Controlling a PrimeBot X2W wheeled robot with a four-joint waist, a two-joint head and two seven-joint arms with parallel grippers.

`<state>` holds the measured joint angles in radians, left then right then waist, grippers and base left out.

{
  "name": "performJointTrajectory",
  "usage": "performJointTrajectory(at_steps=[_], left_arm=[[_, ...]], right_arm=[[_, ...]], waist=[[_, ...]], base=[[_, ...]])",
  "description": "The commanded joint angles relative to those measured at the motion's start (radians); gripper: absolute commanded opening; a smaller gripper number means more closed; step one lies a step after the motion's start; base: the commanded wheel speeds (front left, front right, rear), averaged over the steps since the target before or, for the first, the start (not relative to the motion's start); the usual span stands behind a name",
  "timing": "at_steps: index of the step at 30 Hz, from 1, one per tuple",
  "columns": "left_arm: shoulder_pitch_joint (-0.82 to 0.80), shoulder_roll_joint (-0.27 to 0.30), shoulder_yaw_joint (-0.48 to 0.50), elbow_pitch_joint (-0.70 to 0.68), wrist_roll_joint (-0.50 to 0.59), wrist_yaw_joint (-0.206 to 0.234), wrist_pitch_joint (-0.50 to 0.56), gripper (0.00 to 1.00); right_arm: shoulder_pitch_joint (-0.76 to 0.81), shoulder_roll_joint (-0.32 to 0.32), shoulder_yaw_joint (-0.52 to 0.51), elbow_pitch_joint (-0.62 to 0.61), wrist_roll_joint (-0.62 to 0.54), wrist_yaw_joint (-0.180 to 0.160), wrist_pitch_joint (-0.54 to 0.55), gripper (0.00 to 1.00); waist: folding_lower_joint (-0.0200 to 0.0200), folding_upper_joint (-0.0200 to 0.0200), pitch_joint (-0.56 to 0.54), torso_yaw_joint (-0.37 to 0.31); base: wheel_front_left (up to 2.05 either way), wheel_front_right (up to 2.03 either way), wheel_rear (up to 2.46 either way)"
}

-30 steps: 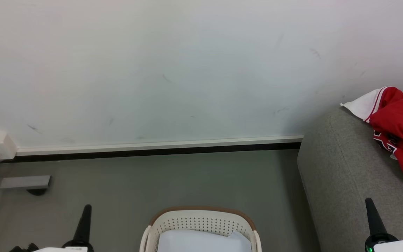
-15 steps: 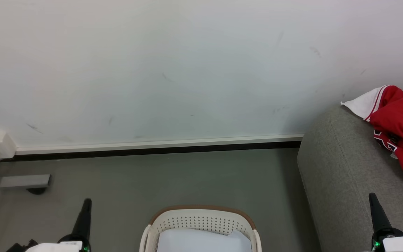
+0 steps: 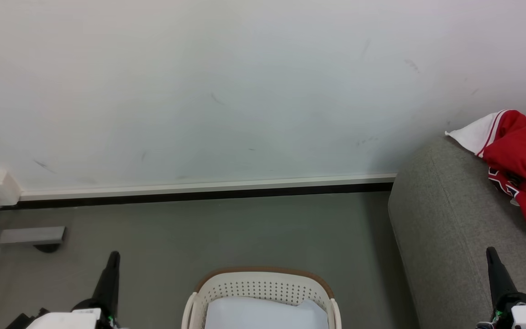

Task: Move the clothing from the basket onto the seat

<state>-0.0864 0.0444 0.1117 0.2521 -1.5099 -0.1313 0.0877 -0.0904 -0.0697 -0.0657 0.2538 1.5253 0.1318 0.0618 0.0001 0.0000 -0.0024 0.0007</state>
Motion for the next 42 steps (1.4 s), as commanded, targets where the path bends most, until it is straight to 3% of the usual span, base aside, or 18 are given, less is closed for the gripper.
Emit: performJointTrajectory(at_steps=[1,15,42], left_arm=[[-0.016,0.009,0.002,-0.005,-0.023,0.001,0.008,0.0],[-0.028,0.009,0.003,-0.009,-0.113,0.001,0.031,0.0],[-0.027,0.009,0.003,-0.008,-0.109,0.001,0.03,0.0]], right_arm=[[-0.013,-0.005,-0.006,-0.009,0.03,-0.002,0.009,0.0],[-0.021,-0.003,-0.024,-0.014,0.116,-0.002,0.033,0.0],[-0.022,0.004,-0.031,-0.012,0.104,-0.002,0.038,0.0]], waist=[[-0.0001,0.0,0.001,0.0],[-0.0001,0.0,0.005,-0.001],[-0.0001,0.0,0.006,-0.001]], base=[[0.0,0.0,0.0],[0.0,0.0,0.0],[0.0,0.0,0.0]])
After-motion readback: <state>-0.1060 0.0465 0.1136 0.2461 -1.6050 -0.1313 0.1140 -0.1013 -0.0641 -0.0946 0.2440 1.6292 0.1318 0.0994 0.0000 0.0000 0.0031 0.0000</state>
